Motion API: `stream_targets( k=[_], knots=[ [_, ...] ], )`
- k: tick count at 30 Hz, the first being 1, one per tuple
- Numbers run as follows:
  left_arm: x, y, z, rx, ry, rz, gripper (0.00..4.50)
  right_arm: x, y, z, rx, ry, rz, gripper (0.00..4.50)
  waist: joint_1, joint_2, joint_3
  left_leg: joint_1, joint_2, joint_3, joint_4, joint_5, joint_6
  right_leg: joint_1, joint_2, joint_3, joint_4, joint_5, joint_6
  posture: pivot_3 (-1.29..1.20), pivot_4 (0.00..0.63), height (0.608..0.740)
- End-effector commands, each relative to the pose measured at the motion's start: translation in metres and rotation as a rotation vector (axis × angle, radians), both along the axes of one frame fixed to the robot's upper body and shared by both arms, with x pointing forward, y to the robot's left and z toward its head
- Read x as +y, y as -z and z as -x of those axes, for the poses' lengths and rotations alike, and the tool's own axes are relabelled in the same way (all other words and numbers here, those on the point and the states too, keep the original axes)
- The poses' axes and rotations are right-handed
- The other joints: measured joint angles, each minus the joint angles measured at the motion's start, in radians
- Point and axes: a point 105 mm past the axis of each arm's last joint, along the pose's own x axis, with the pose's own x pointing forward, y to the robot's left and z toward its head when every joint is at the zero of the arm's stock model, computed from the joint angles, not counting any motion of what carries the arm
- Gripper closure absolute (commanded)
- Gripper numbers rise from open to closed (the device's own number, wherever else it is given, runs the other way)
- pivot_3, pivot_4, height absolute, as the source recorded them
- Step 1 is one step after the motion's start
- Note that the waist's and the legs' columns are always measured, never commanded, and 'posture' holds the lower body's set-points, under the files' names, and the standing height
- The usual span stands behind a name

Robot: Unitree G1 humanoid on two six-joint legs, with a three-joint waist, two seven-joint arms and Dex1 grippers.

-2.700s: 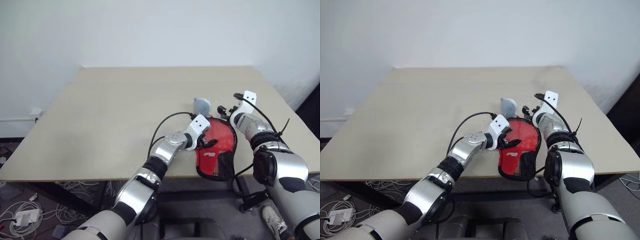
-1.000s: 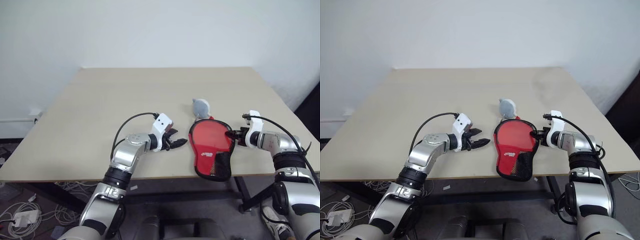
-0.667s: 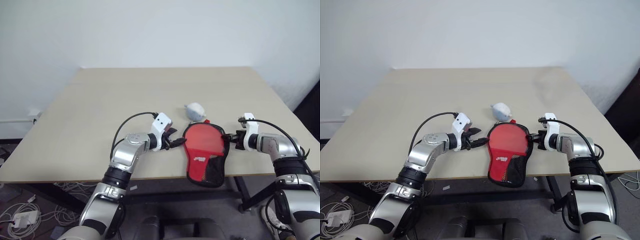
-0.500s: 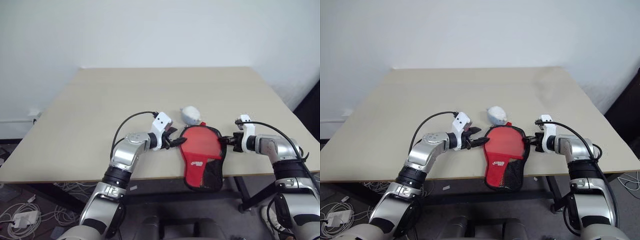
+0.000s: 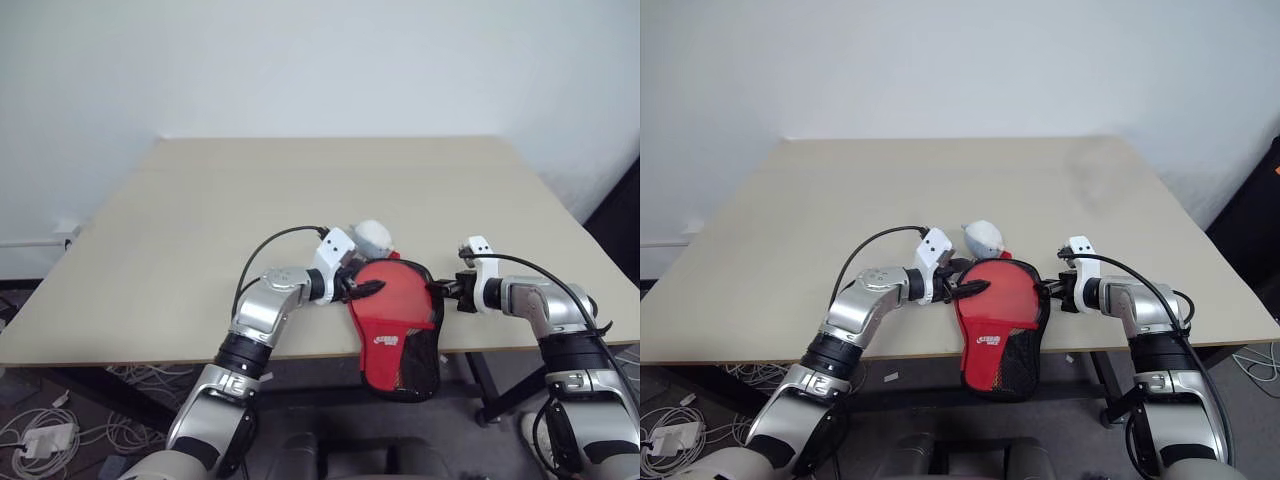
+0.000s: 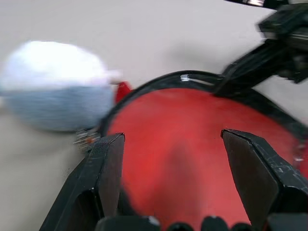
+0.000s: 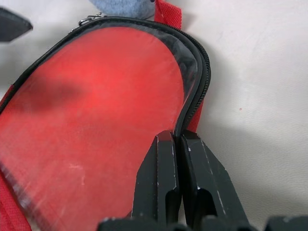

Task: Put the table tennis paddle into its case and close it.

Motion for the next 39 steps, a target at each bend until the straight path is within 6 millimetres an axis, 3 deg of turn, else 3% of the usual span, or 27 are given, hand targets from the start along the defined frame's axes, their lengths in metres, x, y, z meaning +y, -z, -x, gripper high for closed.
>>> stream_targets(
  k=[1, 7, 11, 12, 18, 21, 23, 27, 30, 35, 39],
  knots=[
    [-0.013, -0.01, 0.0, -0.063, 0.05, -0.01, 1.11, 0.011, 0.0, 0.001, 0.006, -0.022, -0.025, 3.75, 0.001, 0.0, 0.0, 0.001, 0.0, 0.0, 0.0, 0.0, 0.0, 0.0, 0.0, 0.0, 0.0, -0.001, 0.0, 0.0, 0.0, 0.716],
    [-0.026, -0.002, 0.001, -0.055, 0.074, -0.023, 1.11, 0.014, -0.004, 0.005, 0.012, -0.027, -0.052, 1.72, 0.004, 0.0, 0.0, 0.0, -0.001, 0.0, 0.0, 0.0, 0.0, -0.001, 0.0, 0.002, 0.0, 0.0, 0.0, 0.0, 0.0, 0.716],
    [-0.029, -0.002, 0.0, -0.052, 0.076, -0.019, 1.11, 0.004, -0.016, -0.009, -0.018, 0.053, -0.103, 0.21, 0.007, 0.0, 0.0, 0.0, -0.001, 0.0, 0.0, 0.0, 0.0, -0.001, -0.001, 0.003, 0.0, 0.0, 0.0, 0.0, 0.0, 0.716],
    [-0.029, -0.002, 0.0, -0.052, 0.078, -0.022, 1.11, 0.002, -0.023, -0.012, -0.042, 0.066, -0.126, 0.03, 0.007, 0.0, 0.0, 0.0, -0.001, 0.0, 0.0, 0.0, 0.0, 0.0, -0.001, 0.003, 0.0, 0.0, 0.0, 0.0, 0.0, 0.716],
    [-0.027, 0.003, -0.001, -0.045, 0.073, -0.037, 1.11, -0.002, -0.051, -0.021, -0.146, 0.07, -0.174, 0.03, 0.007, 0.0, 0.0, -0.002, -0.002, 0.0, 0.0, 0.0, 0.0, -0.003, -0.002, 0.004, 0.0, 0.001, 0.001, 0.0, 0.0, 0.716],
    [-0.025, 0.005, -0.002, -0.036, 0.062, -0.041, 1.11, -0.008, -0.057, -0.03, -0.22, 0.081, -0.058, 0.03, 0.007, 0.0, 0.0, -0.002, -0.002, 0.0, 0.0, 0.0, 0.0, -0.003, -0.002, 0.004, 0.0, 0.001, 0.001, 0.0, 0.0, 0.716],
    [-0.025, 0.005, -0.001, -0.034, 0.06, -0.042, 1.11, -0.009, -0.065, -0.038, -0.244, 0.106, -0.078, 0.03, 0.007, 0.001, 0.001, -0.002, -0.002, 0.001, 0.0, 0.0, 0.0, -0.003, -0.002, 0.004, 0.0, 0.0, 0.001, 0.0, 0.0, 0.716],
    [-0.025, 0.008, -0.001, -0.021, 0.054, -0.044, 1.11, 0.0, -0.072, -0.049, -0.27, 0.106, -0.105, 0.03, 0.007, 0.001, 0.001, -0.002, -0.002, 0.001, 0.0, 0.0, 0.0, -0.003, -0.002, 0.004, 0.0, 0.001, 0.001, 0.0, 0.0, 0.716],
    [-0.027, 0.01, -0.001, -0.001, 0.052, -0.045, 1.11, 0.015, -0.078, -0.059, -0.299, 0.088, -0.137, 0.03, 0.007, 0.001, 0.001, -0.002, -0.002, 0.001, 0.0, 0.0, 0.0, -0.003, -0.001, 0.004, 0.0, 0.001, 0.0, 0.0, 0.0, 0.716],
    [-0.041, 0.009, -0.002, -0.006, 0.066, -0.07, 1.11, 0.07, -0.077, -0.084, -0.286, 0.038, -0.16, 0.03, 0.003, 0.001, 0.001, -0.002, -0.002, 0.002, -0.001, 0.0, 0.0, -0.004, -0.001, 0.006, 0.001, 0.002, 0.0, 0.0, 0.0, 0.716],
    [-0.042, 0.015, 0.001, -0.009, 0.078, -0.104, 1.11, 0.086, -0.072, -0.092, -0.276, 0.036, -0.15, 0.03, 0.01, 0.001, 0.001, -0.002, -0.003, 0.001, -0.001, 0.0, 0.0, -0.003, 0.0, 0.005, 0.001, 0.001, 0.001, 0.0, 0.0, 0.716]
  ],
)
